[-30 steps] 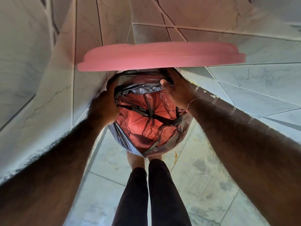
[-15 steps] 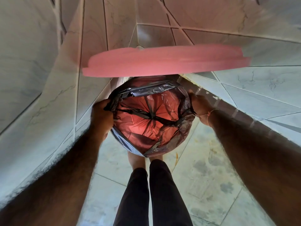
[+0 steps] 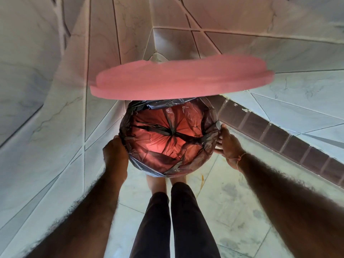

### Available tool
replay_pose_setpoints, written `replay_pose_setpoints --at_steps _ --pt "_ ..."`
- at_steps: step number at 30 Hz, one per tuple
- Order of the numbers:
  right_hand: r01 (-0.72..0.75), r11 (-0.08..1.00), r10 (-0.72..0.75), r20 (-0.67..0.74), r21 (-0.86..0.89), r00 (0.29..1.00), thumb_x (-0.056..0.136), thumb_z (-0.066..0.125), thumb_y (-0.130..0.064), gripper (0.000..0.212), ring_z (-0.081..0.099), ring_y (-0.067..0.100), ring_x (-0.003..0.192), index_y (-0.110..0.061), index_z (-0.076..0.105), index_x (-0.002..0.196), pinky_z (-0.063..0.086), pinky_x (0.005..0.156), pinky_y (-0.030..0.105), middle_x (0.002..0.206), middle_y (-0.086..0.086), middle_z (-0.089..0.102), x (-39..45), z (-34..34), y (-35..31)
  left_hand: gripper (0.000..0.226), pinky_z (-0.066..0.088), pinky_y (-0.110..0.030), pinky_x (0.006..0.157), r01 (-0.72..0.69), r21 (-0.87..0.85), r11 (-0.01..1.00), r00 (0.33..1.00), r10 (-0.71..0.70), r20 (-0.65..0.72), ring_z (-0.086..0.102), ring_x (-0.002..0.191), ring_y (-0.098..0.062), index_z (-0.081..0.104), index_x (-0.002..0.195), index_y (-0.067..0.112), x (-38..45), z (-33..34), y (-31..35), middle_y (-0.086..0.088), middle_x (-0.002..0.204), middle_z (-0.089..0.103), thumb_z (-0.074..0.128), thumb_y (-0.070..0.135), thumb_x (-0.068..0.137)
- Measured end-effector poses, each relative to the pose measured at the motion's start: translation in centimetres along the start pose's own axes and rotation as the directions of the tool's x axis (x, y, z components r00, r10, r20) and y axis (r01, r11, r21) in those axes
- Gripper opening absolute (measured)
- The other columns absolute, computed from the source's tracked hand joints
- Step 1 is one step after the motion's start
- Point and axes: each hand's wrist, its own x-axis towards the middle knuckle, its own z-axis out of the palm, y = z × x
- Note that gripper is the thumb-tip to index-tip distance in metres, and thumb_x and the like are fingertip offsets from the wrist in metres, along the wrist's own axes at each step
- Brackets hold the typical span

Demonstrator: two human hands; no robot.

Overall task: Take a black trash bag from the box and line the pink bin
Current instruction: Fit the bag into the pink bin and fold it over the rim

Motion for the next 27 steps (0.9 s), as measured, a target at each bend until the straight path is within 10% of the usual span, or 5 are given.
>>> replay_pose_setpoints --at_steps 10,17,20,23,27 --pt "0.095 0.976 -0.062 -0.168 0.197 0.984 0.093 0.045 -0.003 0.031 0.064 0.025 0.087 -0.019 0.070 0.086 0.054 0.078 0.036 0.089 0.008 0.072 -1.8 2.7 3.4 0.041 0.051 -0.033 0.075 -0.156 0.122 0.980 0.988 0.153 0.032 0.064 0.089 -0.036 0.068 0.115 0.011 -1.2 -0.2 -0.9 -0.010 0.099 0.068 0.049 -0.007 0.083" --pt "0.213 0.891 -0.320 -0.222 -0.401 0.921 0.082 0.064 -0.010 0.034 0.063 0.024 0.095 -0.013 0.059 0.116 0.046 0.079 0.028 0.109 0.005 0.069 -2.7 3.1 4.9 0.073 0.050 -0.042 0.088 -0.403 0.443 0.801 0.915 0.355 0.191 0.062 0.091 -0.026 0.038 0.144 0.023 -2.5 -1.3 -4.0 -0.007 0.104 0.068 0.072 0.010 0.081" --pt "0.237 0.810 -0.414 -0.238 -0.537 0.879 0.078 0.070 -0.021 0.044 0.062 0.029 0.099 -0.017 0.049 0.116 0.052 0.079 0.036 0.114 0.006 0.067 -3.5 3.2 5.4 0.052 0.049 -0.039 0.084 -0.411 0.447 0.795 0.904 0.417 0.091 0.065 0.095 -0.032 0.051 0.135 0.015 -2.9 -1.1 -4.3 -0.014 0.108 0.072 0.057 0.000 0.085" --pt "0.262 0.647 -0.495 -0.133 -0.716 0.859 0.083 0.069 -0.022 0.049 0.059 0.032 0.112 -0.014 0.050 0.127 0.052 0.092 0.042 0.127 0.009 0.062 -3.9 3.0 6.6 0.028 0.040 -0.032 0.078 -0.296 0.444 0.845 0.947 0.319 0.024 0.055 0.085 -0.032 0.069 0.107 0.004 -2.7 -0.9 -4.3 -0.022 0.110 0.071 0.047 0.002 0.089" --pt "0.287 0.154 -0.491 0.179 -0.946 0.853 0.086 0.062 -0.022 0.053 0.046 0.032 0.131 -0.016 0.050 0.137 0.044 0.101 0.045 0.142 0.010 0.053 -4.3 3.2 8.5 0.027 0.045 -0.035 0.086 -0.226 0.432 0.873 0.974 0.197 0.112 0.062 0.098 -0.037 0.070 0.104 0.001 -3.2 -1.5 -4.8 -0.021 0.114 0.070 0.045 0.009 0.095"
